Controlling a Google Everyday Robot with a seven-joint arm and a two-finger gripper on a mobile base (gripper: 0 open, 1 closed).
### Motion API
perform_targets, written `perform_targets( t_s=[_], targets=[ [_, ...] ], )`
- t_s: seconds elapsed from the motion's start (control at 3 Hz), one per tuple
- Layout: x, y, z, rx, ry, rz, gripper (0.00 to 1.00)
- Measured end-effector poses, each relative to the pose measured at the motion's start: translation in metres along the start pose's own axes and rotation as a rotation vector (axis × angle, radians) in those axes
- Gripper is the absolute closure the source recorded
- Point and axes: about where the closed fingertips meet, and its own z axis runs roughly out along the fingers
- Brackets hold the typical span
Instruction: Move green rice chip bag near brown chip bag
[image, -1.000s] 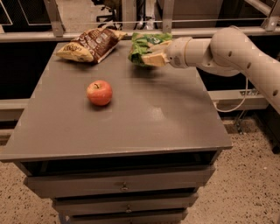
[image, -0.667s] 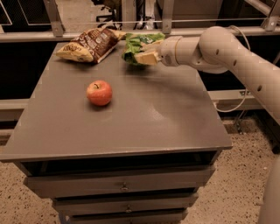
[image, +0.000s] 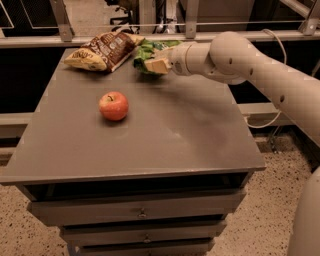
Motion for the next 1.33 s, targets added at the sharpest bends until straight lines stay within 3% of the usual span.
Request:
perform_targets(
  t_s=[0.67, 1.0, 1.33],
  targets=[
    [-0.003, 0.006, 0.011, 0.097, 0.011, 0.055, 1.00],
    [-0.004, 0.012, 0.017, 0.088, -0.010, 0.074, 0.82],
    [-0.006, 0.017, 0.022, 0.048, -0.059, 0.085, 0.58]
  ],
)
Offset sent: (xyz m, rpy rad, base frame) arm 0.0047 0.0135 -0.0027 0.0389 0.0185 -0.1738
